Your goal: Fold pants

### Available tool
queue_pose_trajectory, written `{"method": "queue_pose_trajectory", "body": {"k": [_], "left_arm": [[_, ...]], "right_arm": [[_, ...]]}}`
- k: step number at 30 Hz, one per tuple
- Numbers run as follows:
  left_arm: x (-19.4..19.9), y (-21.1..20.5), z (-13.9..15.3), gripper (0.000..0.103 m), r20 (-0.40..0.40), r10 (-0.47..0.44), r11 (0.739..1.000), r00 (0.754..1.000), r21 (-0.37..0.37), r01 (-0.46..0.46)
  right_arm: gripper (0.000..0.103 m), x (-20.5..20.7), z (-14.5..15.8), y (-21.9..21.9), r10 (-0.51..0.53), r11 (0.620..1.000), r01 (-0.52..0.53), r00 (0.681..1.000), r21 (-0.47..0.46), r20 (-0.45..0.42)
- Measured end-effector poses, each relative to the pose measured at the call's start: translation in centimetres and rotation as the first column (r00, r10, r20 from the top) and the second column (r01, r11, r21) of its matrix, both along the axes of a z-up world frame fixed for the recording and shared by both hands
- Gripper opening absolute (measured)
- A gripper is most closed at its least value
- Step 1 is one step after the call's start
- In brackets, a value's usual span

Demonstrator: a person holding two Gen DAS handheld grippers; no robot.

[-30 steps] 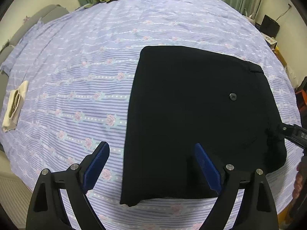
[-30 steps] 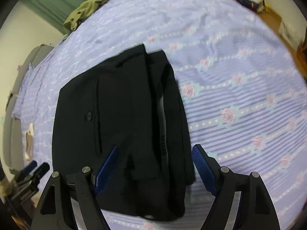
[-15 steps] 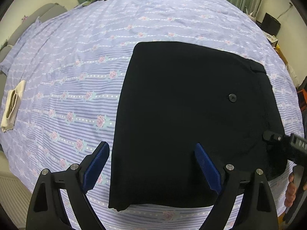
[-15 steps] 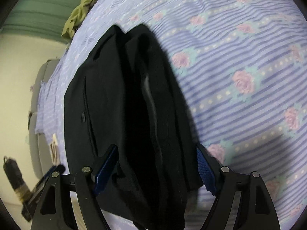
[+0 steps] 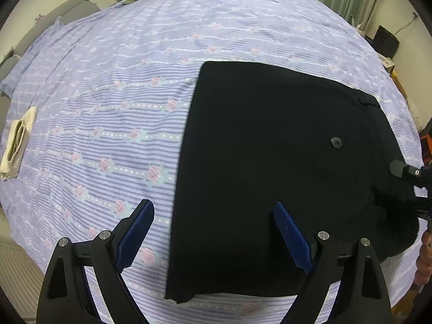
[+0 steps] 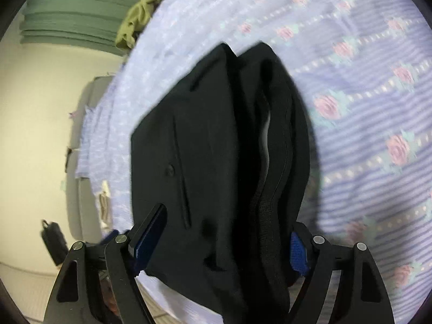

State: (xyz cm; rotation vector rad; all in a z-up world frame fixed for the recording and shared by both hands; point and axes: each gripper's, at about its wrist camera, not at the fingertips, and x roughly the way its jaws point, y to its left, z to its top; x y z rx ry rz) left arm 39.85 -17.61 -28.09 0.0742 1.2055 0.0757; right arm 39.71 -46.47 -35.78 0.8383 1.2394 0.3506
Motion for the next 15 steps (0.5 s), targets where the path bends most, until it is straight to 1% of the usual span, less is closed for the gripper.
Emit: {"method": "queue_pose_trajectory", "body": {"k": [2, 4, 5, 6, 7, 9, 10, 11, 12, 13, 15], "left_arm": [[0.4, 0.5, -0.1, 0.091, 0.000, 0.001, 1.000, 1.000, 0.004, -0.001], [0.7, 0.9, -0.3, 0.091, 0.003, -0.010, 1.000, 1.000, 0.012, 0.010], [0.9, 1.1, -0.4, 0.091, 0.003, -0.016, 1.000, 1.000, 0.012, 0.016], [0.9, 1.1, -0.4, 0.091, 0.002, -0.021, 1.000, 1.000, 0.008, 0.021], [1.1, 1.5, -0.6, 0.091, -0.003, -0.022, 1.000, 1.000, -0.014, 0.022], [1.4, 2.4, -0.9, 0.091, -0.020, -0.030, 0.994, 0.999, -0.104, 0.028], [1.7, 3.0, -1.0, 0.091, -0.025, -0.036, 0.987, 0.999, -0.160, 0.032], [2.0, 3.4, -1.0, 0.091, -0.025, -0.037, 0.981, 0.999, -0.192, 0.032], [2.2, 4.0, -1.0, 0.091, -0.025, -0.034, 0.975, 0.999, -0.221, 0.028], [2.5, 4.4, -1.0, 0.091, -0.024, -0.025, 0.969, 0.999, -0.245, 0.019], [3.2, 5.9, -1.3, 0.091, -0.024, 0.006, 0.953, 1.000, -0.303, -0.013]], "right_arm": [[0.082, 0.5, -0.7, -0.1, -0.007, 1.000, 0.006, 1.000, -0.021, -0.026], [0.076, 1.0, -2.3, 0.3, -0.004, 0.998, 0.000, 0.997, -0.063, -0.074], [0.068, 1.2, -3.1, 0.6, -0.004, 0.996, -0.005, 0.995, -0.091, -0.104], [0.066, 1.2, -3.2, 0.6, -0.014, 0.994, 0.002, 0.993, -0.106, -0.114], [0.064, 1.1, -3.1, 0.4, -0.023, 0.994, 0.010, 0.993, -0.110, -0.118], [0.048, 0.9, -2.1, 0.7, -0.031, 0.990, 0.014, 0.992, -0.138, -0.121], [0.044, 0.8, -1.4, 0.9, -0.027, 0.986, 0.006, 0.992, -0.168, -0.121], [0.039, 0.8, -0.5, 1.3, -0.017, 0.978, -0.008, 0.993, -0.208, -0.119], [0.037, 0.7, 0.3, 1.7, -0.001, 0.968, -0.026, 0.994, -0.249, -0.109], [0.036, 1.0, 1.0, 2.1, 0.020, 0.954, -0.048, 0.995, -0.296, -0.097], [0.036, 1.0, 2.3, 3.8, 0.086, 0.896, -0.111, 0.993, -0.431, -0.076]]}}
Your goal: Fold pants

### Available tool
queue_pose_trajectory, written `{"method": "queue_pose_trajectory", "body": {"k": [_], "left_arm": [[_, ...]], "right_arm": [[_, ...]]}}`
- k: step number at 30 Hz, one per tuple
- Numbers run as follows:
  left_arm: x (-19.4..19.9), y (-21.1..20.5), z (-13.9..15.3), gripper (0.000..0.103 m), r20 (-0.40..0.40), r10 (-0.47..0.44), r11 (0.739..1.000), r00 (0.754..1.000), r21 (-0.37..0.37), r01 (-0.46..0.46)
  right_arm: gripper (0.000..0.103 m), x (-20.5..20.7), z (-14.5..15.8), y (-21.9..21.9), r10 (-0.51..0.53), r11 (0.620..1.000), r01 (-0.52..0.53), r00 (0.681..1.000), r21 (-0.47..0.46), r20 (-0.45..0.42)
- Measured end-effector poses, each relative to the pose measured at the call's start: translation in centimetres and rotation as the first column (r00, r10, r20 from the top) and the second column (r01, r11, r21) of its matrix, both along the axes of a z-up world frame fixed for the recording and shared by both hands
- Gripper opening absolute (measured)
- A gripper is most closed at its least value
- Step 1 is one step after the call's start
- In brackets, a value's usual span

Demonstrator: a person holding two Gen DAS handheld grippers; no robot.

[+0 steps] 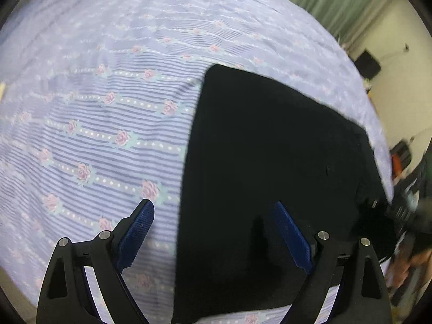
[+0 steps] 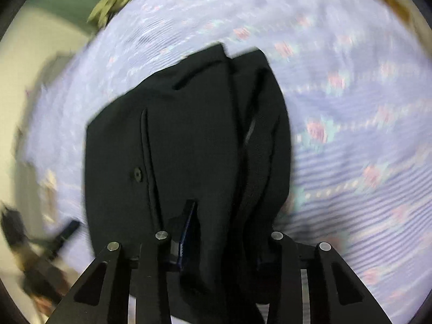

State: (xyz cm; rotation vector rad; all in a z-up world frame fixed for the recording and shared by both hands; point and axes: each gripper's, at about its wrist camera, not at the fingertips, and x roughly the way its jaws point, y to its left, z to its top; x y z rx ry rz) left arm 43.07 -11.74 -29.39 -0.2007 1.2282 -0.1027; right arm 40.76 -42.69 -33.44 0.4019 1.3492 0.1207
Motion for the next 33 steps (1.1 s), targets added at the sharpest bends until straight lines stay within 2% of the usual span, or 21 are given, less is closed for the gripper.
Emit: {"method": "queue_pose_trajectory", "body": {"k": [3, 5, 7, 11, 12, 13, 15, 16, 17, 18, 20, 21, 23, 24, 25, 26, 27, 30, 33], "left_arm": [[1.3, 1.9, -1.2, 0.091, -0.039, 0.028, 0.996, 0.999, -0.083, -0.031], [2.0, 1.7, -2.4, 0.090, -0.066, -0.018, 0.992, 0.998, -0.129, 0.009], [2.6, 1.0, -3.4, 0.086, -0.083, -0.081, 0.979, 0.993, -0.195, 0.064], [3.5, -0.3, -5.4, 0.084, -0.125, -0.106, 0.969, 0.986, -0.237, 0.073], [3.6, -0.3, -5.6, 0.079, -0.134, -0.094, 0.967, 0.987, -0.247, 0.059], [3.7, -0.4, -5.5, 0.061, -0.149, -0.072, 0.960, 0.986, -0.278, 0.028], [3.1, -0.7, -3.5, 0.056, -0.138, -0.077, 0.925, 0.987, -0.380, 0.019], [2.6, -1.0, -2.1, 0.056, -0.090, -0.117, 0.896, 0.989, -0.439, 0.066], [2.2, -1.3, -1.3, 0.056, -0.053, -0.147, 0.881, 0.988, -0.461, 0.106], [1.6, -2.0, 0.1, 0.056, 0.003, -0.199, 0.869, 0.980, -0.462, 0.177], [1.5, -2.6, 0.5, 0.057, 0.026, -0.237, 0.868, 0.971, -0.442, 0.224], [1.9, -2.7, -0.3, 0.057, 0.000, -0.226, 0.881, 0.974, -0.427, 0.204], [3.3, -2.2, -3.2, 0.055, -0.127, -0.140, 0.920, 0.982, -0.384, 0.081], [3.9, -2.0, -4.8, 0.043, -0.206, -0.098, 0.940, 0.974, -0.342, 0.022], [4.3, -2.2, -6.1, 0.043, -0.260, -0.085, 0.948, 0.962, -0.320, -0.002], [4.5, -2.6, -6.4, 0.042, -0.266, -0.077, 0.955, 0.961, -0.295, -0.005], [4.5, -3.0, -6.2, 0.040, -0.267, -0.069, 0.963, 0.961, -0.268, -0.005], [4.0, -4.4, -3.8, 0.019, -0.212, -0.089, 0.984, 0.973, -0.173, 0.053], [2.5, -6.2, -0.4, 0.014, -0.103, -0.125, 0.991, 0.987, -0.053, 0.120]], "right_arm": [[0.036, 0.2, -0.3, 1.7, 0.066, 0.988, -0.064, 0.998, -0.137, 0.008], [0.036, 0.1, -0.9, 1.9, 0.076, 0.982, -0.075, 0.997, -0.173, -0.001], [0.036, 0.1, -1.0, 2.1, 0.071, 0.983, -0.070, 0.997, -0.172, 0.000], [0.036, -0.2, -1.4, 0.9, 0.067, 0.988, -0.067, 0.998, -0.142, -0.005], [0.036, -0.2, -1.5, 0.7, 0.067, 0.988, -0.067, 0.998, -0.140, -0.007], [0.036, -0.1, -1.4, 1.5, 0.066, 0.988, -0.066, 0.998, -0.140, -0.009], [0.036, -0.1, -1.5, 1.0, 0.056, 0.989, -0.057, 0.998, -0.136, -0.012], [0.036, -0.2, -1.5, 0.8, 0.048, 0.990, -0.049, 0.999, -0.132, -0.014], [0.036, -0.2, -1.6, 0.7, 0.043, 0.991, -0.044, 0.999, -0.128, -0.015], [0.036, 0.0, -1.6, 1.1, 0.040, 0.991, -0.042, 0.999, -0.130, -0.016], [0.036, -0.1, -1.8, 0.9, 0.039, 0.990, -0.041, 0.999, -0.132, -0.017], [0.037, -0.1, -1.9, 0.7, 0.033, 0.991, -0.035, 0.999, -0.126, -0.018], [0.038, 0.8, -2.3, -0.1, 0.016, 0.994, -0.018, 1.000, -0.104, -0.023], [0.039, 0.8, -2.4, -0.4, 0.004, 0.996, -0.006, 1.000, -0.091, -0.027], [0.039, 0.8, -2.4, -0.8, 0.001, 0.996, -0.003, 1.000, -0.088, -0.029], [0.039, 0.9, -2.4, -0.9, 0.000, 0.996, -0.003, 1.000, -0.091, -0.029], [0.039, 0.9, -2.3, -0.8, 0.000, 0.995, -0.003, 1.000, -0.100, -0.026], [0.036, 0.8, -1.6, -0.7, -0.010, 0.995, 0.008, 1.000, -0.100, -0.014], [0.029, -0.1, 0.3, -0.2, 0.008, 0.993, -0.004, 0.999, -0.114, 0.036]]}}
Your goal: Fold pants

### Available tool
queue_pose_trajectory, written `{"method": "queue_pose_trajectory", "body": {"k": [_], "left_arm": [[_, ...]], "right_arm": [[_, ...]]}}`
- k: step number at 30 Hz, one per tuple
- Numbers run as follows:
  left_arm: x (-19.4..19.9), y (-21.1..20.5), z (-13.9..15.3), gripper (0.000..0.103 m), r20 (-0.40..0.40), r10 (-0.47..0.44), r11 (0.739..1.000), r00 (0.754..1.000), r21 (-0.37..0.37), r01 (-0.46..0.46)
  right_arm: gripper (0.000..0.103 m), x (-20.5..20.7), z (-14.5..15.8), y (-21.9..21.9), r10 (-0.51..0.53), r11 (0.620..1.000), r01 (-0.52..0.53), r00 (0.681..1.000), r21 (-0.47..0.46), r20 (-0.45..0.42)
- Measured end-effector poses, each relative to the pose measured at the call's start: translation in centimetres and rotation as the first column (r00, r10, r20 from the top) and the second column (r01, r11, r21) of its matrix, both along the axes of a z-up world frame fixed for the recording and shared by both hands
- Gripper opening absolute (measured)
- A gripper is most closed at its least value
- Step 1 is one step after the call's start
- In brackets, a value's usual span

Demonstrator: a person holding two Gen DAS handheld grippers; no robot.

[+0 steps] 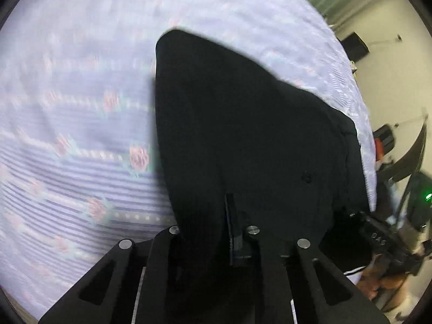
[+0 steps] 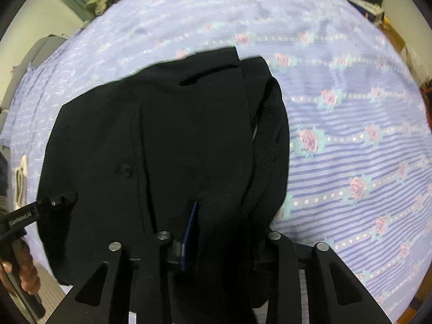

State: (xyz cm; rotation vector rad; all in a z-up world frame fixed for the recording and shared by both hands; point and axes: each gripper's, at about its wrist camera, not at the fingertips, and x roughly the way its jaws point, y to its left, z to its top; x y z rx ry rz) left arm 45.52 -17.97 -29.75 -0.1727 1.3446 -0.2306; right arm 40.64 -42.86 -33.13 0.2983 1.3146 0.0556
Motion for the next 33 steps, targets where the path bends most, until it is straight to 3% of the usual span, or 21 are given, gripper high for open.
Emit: {"method": "queue_pose_trajectory", "body": {"k": [7, 15, 24, 33], "left_arm": [[-4.0, -2.4, 7.4, 0.011, 0.182, -0.069, 0.986, 0.981, 0.165, 0.039], [-11.2, -0.9, 15.8, 0.010, 0.307, -0.015, 0.992, 0.952, 0.121, -0.023], [-19.4, 4.2, 24.3, 0.010, 0.473, 0.091, 0.981, 0.876, 0.108, -0.160], [-23.2, 14.3, 27.9, 0.010, 0.590, 0.099, 0.976, 0.801, 0.098, -0.193]], "right_arm": [[0.024, -2.8, 6.3, 1.5, 0.088, 0.996, -0.083, 0.987, -0.041, 0.134], [0.024, -8.3, 14.5, 3.6, 0.175, 0.984, -0.159, 0.941, -0.080, 0.291], [0.024, -13.1, 21.8, 8.0, 0.274, 0.962, -0.254, 0.864, -0.104, 0.423], [0.024, -16.6, 27.4, 17.2, 0.310, 0.949, -0.290, 0.788, -0.124, 0.532]]}}
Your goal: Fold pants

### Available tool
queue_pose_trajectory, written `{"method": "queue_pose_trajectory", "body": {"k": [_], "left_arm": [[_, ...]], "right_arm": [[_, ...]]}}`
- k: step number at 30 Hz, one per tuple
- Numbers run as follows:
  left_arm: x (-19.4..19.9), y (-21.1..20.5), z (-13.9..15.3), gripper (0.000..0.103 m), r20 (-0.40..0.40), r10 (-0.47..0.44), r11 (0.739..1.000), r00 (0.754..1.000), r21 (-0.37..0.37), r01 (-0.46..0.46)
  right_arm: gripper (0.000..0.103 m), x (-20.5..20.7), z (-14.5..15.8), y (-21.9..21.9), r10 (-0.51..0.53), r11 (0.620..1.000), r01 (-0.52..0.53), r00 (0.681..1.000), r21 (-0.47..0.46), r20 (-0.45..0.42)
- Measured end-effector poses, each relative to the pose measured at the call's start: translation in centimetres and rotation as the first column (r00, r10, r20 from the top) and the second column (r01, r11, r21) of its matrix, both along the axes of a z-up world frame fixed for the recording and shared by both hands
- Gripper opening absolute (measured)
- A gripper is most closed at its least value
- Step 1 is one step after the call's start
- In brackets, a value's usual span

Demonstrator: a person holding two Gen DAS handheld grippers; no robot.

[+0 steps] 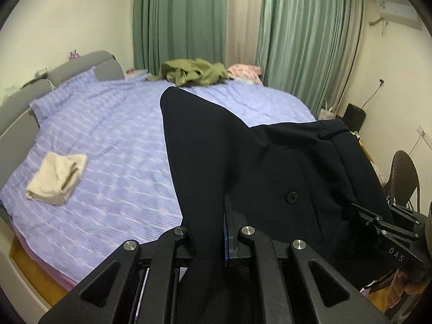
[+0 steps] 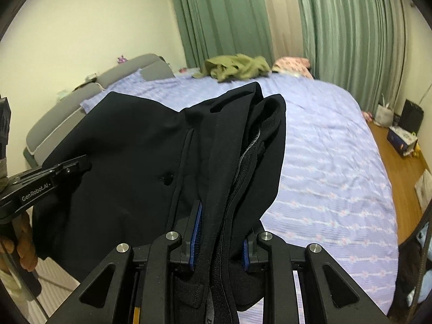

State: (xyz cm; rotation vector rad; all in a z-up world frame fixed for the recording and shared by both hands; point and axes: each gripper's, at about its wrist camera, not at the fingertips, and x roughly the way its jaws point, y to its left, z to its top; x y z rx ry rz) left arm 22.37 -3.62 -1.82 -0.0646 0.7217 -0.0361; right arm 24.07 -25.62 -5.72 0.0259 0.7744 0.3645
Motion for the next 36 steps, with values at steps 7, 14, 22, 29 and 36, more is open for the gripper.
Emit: {"method": "queue_pose_trajectory", "body": {"k": [7, 14, 22, 29, 36], "left_arm": [[-0.3, 10.6, 1.1, 0.010, 0.017, -0.068, 0.996, 0.998, 0.050, 0.067], [-0.6, 19.2, 1.8, 0.010, 0.006, -0.024, 0.999, 1.000, 0.024, 0.023], [-1.2, 24.8, 2.7, 0.010, 0.040, 0.072, 0.997, 0.997, 0.040, -0.073], [-1.2, 29.9, 3.7, 0.010, 0.084, 0.129, 0.991, 0.988, 0.025, -0.132], [0.4, 37.8, 3.8, 0.010, 0.116, 0.079, 0.996, 0.990, 0.040, -0.084]], "right_arm": [[0.024, -1.6, 1.2, 10.1, -0.062, 0.998, 0.062, 0.998, 0.025, 0.007], [0.024, -1.8, 2.4, 19.2, -0.009, 1.000, 0.009, 1.000, 0.023, 0.002], [0.024, 0.5, 3.3, 24.5, 0.107, 0.993, -0.109, 0.993, 0.041, 0.045], [0.024, 1.9, 4.6, 29.5, 0.183, 0.982, -0.187, 0.979, 0.035, 0.092], [0.024, 3.2, 4.5, 37.0, 0.167, 0.985, -0.171, 0.980, 0.029, 0.109]]}}
